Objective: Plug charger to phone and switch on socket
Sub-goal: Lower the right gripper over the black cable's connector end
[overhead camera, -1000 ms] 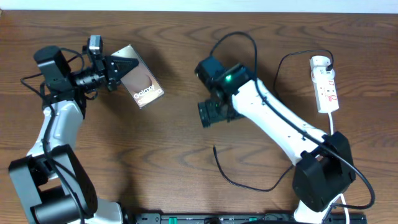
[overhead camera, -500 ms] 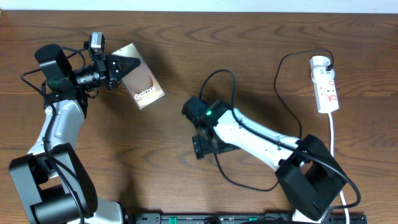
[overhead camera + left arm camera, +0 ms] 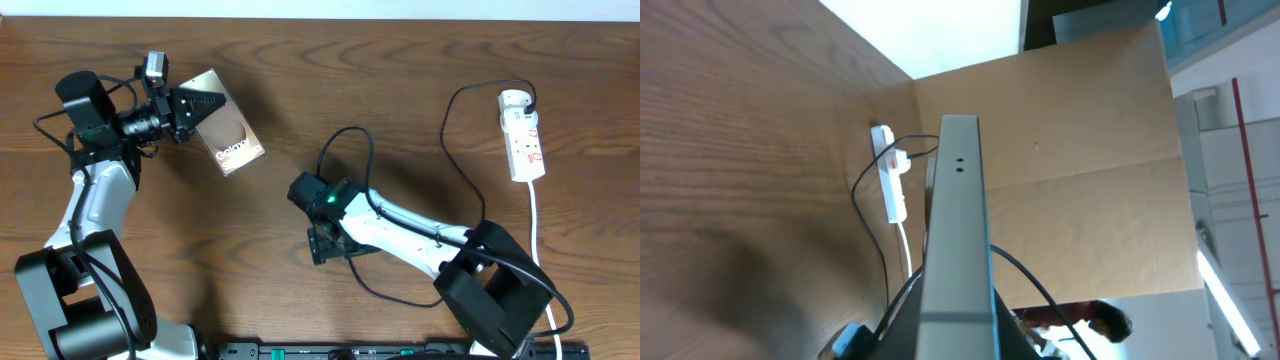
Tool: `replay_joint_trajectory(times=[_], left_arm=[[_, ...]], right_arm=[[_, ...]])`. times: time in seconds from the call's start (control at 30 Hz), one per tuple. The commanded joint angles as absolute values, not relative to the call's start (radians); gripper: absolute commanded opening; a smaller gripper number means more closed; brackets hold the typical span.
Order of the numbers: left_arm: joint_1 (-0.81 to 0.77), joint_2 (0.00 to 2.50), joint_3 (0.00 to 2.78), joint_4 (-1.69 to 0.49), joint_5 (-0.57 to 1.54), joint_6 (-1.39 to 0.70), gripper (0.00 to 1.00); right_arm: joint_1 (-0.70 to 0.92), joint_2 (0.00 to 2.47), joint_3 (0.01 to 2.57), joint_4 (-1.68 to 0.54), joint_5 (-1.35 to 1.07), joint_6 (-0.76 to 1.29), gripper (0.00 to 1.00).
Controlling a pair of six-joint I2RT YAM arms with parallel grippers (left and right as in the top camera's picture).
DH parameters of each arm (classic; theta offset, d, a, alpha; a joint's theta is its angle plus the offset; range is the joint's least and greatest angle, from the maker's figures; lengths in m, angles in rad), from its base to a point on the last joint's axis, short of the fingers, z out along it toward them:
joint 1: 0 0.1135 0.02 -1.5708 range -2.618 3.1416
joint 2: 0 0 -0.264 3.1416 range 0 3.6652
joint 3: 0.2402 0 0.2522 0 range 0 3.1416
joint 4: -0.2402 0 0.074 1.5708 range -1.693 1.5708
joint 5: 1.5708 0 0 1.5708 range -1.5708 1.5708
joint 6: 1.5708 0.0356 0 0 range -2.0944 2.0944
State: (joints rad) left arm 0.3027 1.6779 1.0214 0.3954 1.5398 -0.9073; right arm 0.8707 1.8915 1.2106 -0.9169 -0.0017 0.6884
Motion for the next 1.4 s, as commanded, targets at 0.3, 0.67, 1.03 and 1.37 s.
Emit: replay_joint_trajectory(times=[0.3,0.67,1.03,1.37], left_arm=[[0.324,1.667,1.044,0.414,1.573,-0.887,0.07],[0.331,1.667,1.044,0.413,1.573,-0.888,0.07],[0.331,1.667,1.044,0.414,1.573,-0.887,0.07],[0.331,1.667,1.044,0.414,1.573,-0.887,0.07]], right_arm=[[0.856,1.898,1.19,-0.86,-0.008,0.746,0.68],[0.856,1.9,1.174,-0.853,-0.014,0.767,0.63],[0.85,1.9,1.151,-0.851,-0.037,0.789,0.58],[0.826,1.949,1.151,-0.844,-0.067,0.788,0.49]])
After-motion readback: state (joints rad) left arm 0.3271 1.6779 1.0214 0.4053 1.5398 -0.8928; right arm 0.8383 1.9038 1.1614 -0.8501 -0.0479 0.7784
